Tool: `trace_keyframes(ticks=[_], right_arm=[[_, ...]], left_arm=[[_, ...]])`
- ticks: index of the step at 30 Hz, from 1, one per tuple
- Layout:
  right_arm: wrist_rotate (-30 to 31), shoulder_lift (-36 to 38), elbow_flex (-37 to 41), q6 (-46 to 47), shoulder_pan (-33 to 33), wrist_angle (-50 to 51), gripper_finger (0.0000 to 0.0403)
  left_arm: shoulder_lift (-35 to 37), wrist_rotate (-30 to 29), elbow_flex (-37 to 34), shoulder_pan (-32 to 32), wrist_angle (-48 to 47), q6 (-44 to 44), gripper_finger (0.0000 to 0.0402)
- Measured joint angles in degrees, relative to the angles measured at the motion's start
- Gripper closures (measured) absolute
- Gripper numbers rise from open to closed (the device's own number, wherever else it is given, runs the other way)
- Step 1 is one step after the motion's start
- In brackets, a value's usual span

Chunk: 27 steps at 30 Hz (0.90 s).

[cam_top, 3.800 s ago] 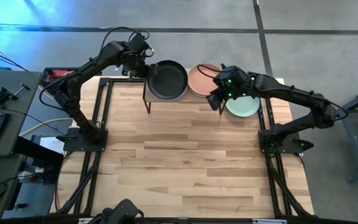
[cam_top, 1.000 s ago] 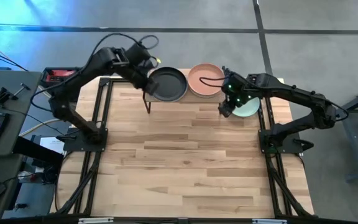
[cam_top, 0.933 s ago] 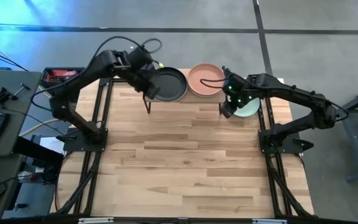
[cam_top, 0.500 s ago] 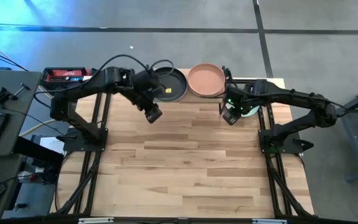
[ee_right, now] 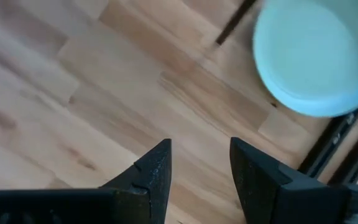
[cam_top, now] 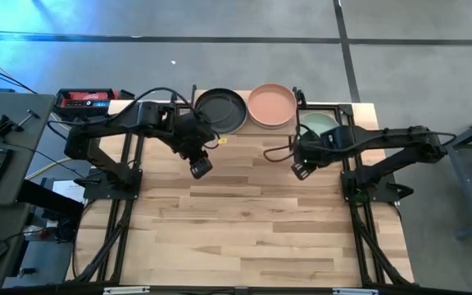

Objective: Place and stack plates onto a shelf
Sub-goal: Stack the green plate on top of the other black plate on the shelf

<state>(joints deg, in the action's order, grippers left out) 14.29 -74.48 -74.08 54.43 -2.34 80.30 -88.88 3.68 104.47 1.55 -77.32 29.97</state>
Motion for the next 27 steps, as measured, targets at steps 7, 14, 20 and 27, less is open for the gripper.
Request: trace_keyframes(ticks=[7, 14, 20, 27], right_arm=[[4.1, 0.0, 0.0, 11.7, 0.1, 5.7, 0.0263], [4.8, 1.7, 0.0, 8.0, 8.7, 8.3, 0.0263], [3.4, 5.2, 0.0, 0.1, 19.1, 6.4, 0.0263], [0.2, 6.2, 0.0, -7.3, 29.5, -1.4, 0.0263]], left_arm=[[0.0, -0.1, 0.0, -4.1, -2.1, 0.0, 0.0326], [0.0, -2.8, 0.0, -7.1, -2.6, -0.1, 0.0326], [0.0, -5.2, 0.0, -7.4, -2.6, -0.1, 0.0326], [0.0, -6.1, 0.0, -7.2, -2.6, -0.2, 0.0326]])
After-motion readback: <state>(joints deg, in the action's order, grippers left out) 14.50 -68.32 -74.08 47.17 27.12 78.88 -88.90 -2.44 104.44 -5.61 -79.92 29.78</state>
